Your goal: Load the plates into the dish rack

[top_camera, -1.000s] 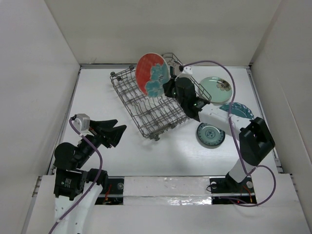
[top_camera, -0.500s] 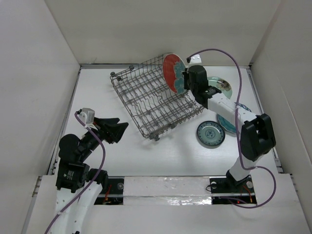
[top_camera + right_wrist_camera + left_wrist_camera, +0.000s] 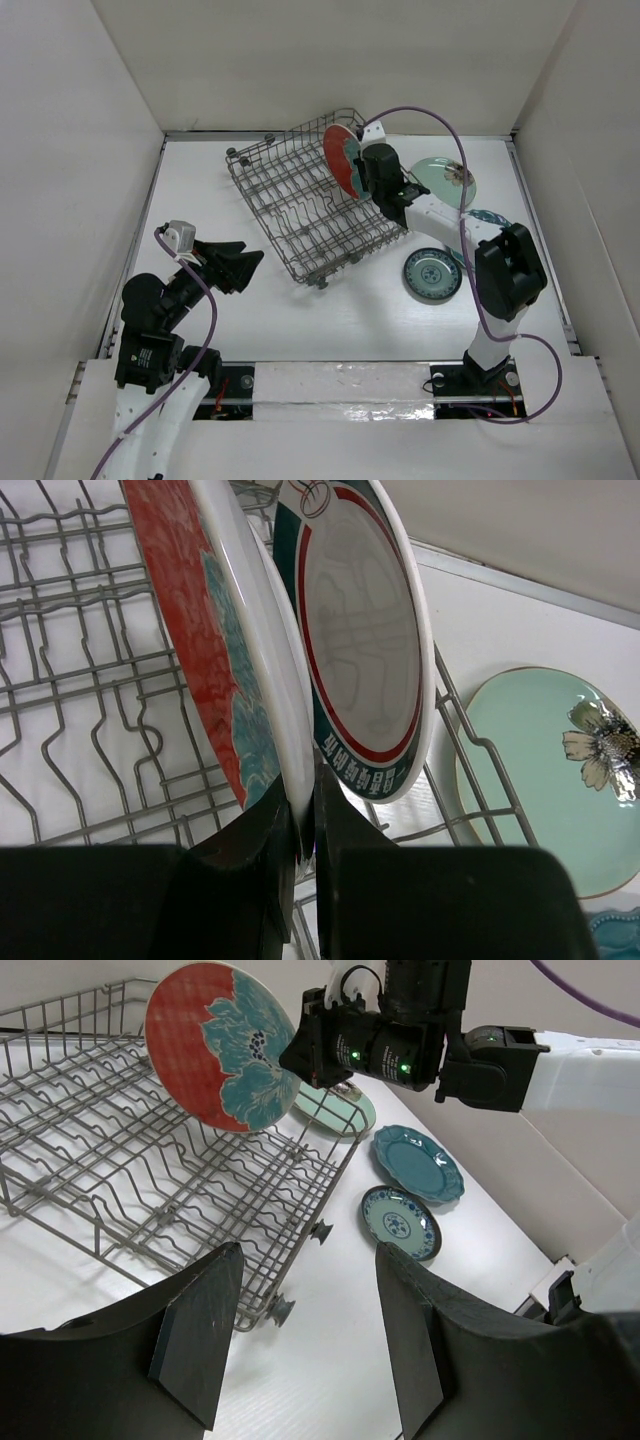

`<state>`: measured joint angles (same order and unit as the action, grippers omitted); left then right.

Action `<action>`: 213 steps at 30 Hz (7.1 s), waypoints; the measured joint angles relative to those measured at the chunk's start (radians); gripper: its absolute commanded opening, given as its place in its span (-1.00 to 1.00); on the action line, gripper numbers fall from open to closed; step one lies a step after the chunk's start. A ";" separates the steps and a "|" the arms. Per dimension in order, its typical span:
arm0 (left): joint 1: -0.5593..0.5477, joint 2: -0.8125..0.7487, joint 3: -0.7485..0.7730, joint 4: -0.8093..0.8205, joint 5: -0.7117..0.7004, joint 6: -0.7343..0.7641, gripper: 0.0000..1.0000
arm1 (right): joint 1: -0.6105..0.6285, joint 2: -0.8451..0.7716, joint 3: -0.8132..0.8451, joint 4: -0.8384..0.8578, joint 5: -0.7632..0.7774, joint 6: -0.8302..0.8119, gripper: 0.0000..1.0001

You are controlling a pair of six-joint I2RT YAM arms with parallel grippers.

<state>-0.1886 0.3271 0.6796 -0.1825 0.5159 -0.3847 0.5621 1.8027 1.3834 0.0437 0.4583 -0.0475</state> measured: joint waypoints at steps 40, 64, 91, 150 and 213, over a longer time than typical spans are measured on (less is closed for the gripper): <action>0.000 0.000 0.000 0.003 0.000 0.002 0.06 | 0.055 0.059 -0.037 0.093 0.187 0.029 -0.50; 0.000 -0.001 -0.001 0.007 0.000 0.002 0.04 | -0.084 -0.734 -0.681 0.187 0.039 0.573 -1.00; -0.042 -0.036 -0.002 0.013 0.000 0.002 0.04 | -1.021 -0.819 -1.181 0.142 -0.575 0.945 0.58; -0.042 -0.034 -0.002 0.012 0.000 0.010 0.02 | -0.018 -0.439 0.060 -0.258 -0.488 0.362 -1.00; -0.042 -0.034 -0.002 0.012 0.000 0.010 0.02 | 0.123 0.261 0.385 -0.055 0.075 -0.077 -0.15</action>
<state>-0.2302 0.2935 0.6781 -0.1703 0.5163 -0.3744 0.6849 2.0636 1.7679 -0.0116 0.5335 -0.1242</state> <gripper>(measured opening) 0.513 0.398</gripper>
